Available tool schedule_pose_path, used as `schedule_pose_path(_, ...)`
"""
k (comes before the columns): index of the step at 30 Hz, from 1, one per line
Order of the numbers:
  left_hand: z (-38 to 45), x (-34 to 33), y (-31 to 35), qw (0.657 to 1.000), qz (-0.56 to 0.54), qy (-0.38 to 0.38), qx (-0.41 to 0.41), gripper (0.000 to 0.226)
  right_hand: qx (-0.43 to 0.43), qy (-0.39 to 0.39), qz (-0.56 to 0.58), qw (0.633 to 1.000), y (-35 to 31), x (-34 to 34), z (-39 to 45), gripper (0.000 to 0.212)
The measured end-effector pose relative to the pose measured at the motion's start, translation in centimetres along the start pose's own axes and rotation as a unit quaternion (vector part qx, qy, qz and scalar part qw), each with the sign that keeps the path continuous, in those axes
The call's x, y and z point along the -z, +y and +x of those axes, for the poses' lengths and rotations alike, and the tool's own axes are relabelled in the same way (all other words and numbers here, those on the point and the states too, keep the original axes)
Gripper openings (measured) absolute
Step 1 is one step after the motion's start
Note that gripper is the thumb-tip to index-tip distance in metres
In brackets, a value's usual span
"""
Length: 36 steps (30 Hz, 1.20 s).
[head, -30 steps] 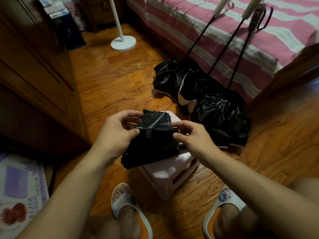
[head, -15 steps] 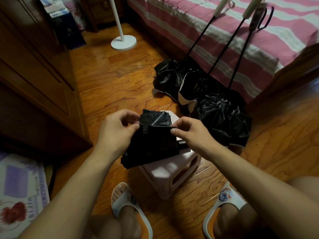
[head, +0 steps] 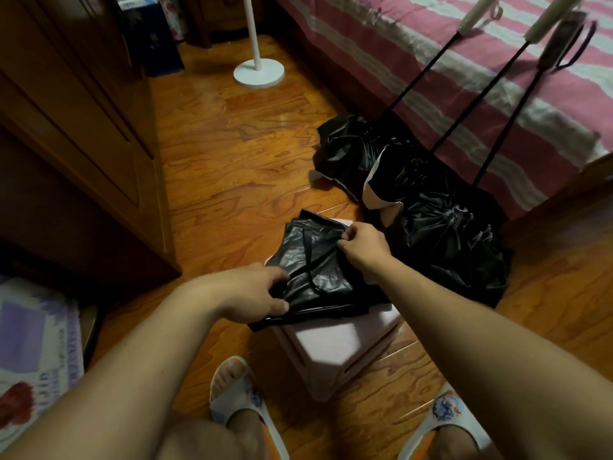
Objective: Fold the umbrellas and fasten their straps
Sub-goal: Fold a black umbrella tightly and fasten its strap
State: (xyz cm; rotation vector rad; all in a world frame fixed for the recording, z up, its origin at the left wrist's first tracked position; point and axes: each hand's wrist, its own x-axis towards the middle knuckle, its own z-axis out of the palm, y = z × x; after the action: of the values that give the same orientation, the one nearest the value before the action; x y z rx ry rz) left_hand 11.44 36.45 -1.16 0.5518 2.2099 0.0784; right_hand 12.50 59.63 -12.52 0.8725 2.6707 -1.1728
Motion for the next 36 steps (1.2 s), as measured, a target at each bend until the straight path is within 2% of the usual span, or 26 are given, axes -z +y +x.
schedule_pose_path(3, 1.4, 0.3, -1.0, 1.0, -0.004, 0.01, 0.005, 0.066, -0.008, 0.007, -0.023, 1.0, 0.3, 0.1, 0.0, 0.007)
schedule_pose_path(7, 3.6, -1.5, -1.7, 1.0, -0.01, 0.015, 0.022, 0.068, 0.06, 0.022, -0.115, 0.991, 0.3, 3.4, -1.4, 0.02)
schedule_pose_path(9, 4.1, -2.4, -2.0, 0.999, -0.038, 0.007, 0.027, 0.064, 0.083, -0.032, -0.176, 0.98, 1.1, 5.1, -2.9, 0.03)
schedule_pose_path(11, 4.4, -3.0, -2.2, 0.997, -0.066, 0.019, 0.029, 0.058, 0.055, -0.122, -0.195, 0.972, 2.7, 6.1, -5.2, 0.047)
schedule_pose_path(13, 4.3, -3.3, -2.2, 0.995, -0.093, 0.039, 0.022, 0.055, 0.016, -0.181, -0.125, 0.975, 4.4, 6.2, -7.5, 0.051)
schedule_pose_path(16, 3.7, -3.8, -2.2, 0.988, -0.138, 0.076, 0.007, 0.052, -0.014, -0.134, 0.027, 0.991, 6.1, 5.3, -9.3, 0.024)
schedule_pose_path(19, 3.5, -4.0, -2.8, 0.965, -0.232, 0.12, 0.029, 0.048, -0.056, -0.118, 0.105, 0.986, 6.7, 5.3, -9.4, 0.008)
schedule_pose_path(22, 3.1, -3.9, -3.5, 0.909, -0.381, 0.151, 0.072, 0.043, -0.076, -0.109, 0.133, 0.982, 6.9, 6.0, -9.3, 0.027)
schedule_pose_path(24, 2.6, -3.8, -3.0, 0.879, -0.454, 0.127, 0.071, 0.041, -0.113, -0.094, 0.143, 0.979, 7.0, 6.4, -9.0, 0.033)
schedule_pose_path(27, 2.2, -3.7, -2.1, 0.884, -0.459, 0.078, 0.05, 0.05, -0.184, -0.097, 0.118, 0.971, 6.9, 6.7, -8.4, 0.04)
schedule_pose_path(30, 2.6, -3.9, -1.5, 0.908, -0.409, 0.079, 0.035, 0.073, -0.213, -0.107, 0.097, 0.966, 6.6, 6.9, -8.1, 0.051)
schedule_pose_path(33, 3.5, -4.4, -1.1, 0.914, -0.39, 0.101, 0.052, 0.066, -0.212, -0.104, 0.129, 0.963, 6.7, 7.2, -7.6, 0.051)
schedule_pose_path(36, 4.0, -4.6, -0.9, 0.914, -0.383, 0.118, 0.064, 0.053, -0.185, -0.112, 0.15, 0.965, 6.7, 7.1, -7.4, 0.041)
